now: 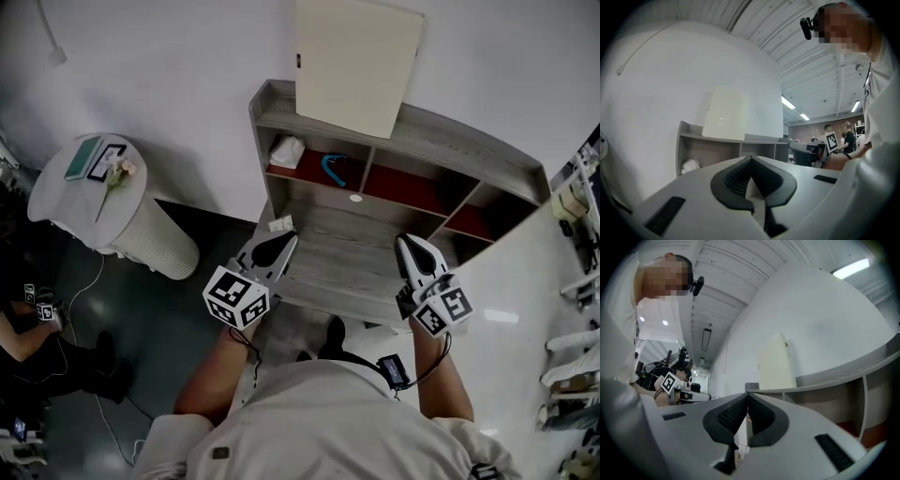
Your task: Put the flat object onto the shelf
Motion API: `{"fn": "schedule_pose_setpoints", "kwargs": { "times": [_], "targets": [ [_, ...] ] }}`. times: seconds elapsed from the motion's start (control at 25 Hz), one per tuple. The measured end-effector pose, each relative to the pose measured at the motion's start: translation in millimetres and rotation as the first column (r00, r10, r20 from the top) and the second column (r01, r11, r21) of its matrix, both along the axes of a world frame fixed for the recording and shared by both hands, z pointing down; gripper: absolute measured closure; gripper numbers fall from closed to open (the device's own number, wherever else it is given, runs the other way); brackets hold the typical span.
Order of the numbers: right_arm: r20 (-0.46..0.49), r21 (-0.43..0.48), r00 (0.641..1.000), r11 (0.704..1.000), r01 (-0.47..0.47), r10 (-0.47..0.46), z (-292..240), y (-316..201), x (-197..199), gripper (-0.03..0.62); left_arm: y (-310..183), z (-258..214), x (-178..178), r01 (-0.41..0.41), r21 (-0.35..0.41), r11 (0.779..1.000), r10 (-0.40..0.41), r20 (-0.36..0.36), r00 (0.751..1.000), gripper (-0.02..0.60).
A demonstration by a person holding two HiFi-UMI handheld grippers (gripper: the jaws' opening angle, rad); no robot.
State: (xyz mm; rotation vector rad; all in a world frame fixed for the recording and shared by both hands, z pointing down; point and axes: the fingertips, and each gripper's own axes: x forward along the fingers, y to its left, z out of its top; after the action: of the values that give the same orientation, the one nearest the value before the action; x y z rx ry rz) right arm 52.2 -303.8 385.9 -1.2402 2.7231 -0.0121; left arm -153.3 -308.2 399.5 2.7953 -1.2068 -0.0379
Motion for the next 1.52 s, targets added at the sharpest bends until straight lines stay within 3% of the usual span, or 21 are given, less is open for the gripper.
{"fn": "schedule_pose_setpoints", "kwargs": {
  "times": [0.32,0.6,1.28,1.52],
  "targets": [
    [-0.121,0.003,0.993,1.000,-0.012,0.012,21.8,55.0,-13.3,0.574,40.7,23.8,1.7,-0.016,-0.018,1.000,0.016,-0.005,1.000,0.566],
    [-0.165,0.003,0.986,1.000,0.025,-0.024,31.8,83.3,-13.8,0.574,70.4,31.7,18.8,-0.032,-0.031,0.999,0.032,-0.006,0.999,0.568],
    [-0.189,-0.035,0.974,0.992,0.121,-0.126,45.9,179.8,90.0,0.574,168.7,41.8,126.1,0.030,-0.055,0.998,-0.029,0.015,0.999,0.567],
    [-0.224,-0.028,0.951,0.977,0.213,-0.214,52.6,221.7,102.9,0.574,217.4,44.0,154.4,0.080,-0.040,0.996,-0.078,0.036,0.996,0.566]
  ]
}}
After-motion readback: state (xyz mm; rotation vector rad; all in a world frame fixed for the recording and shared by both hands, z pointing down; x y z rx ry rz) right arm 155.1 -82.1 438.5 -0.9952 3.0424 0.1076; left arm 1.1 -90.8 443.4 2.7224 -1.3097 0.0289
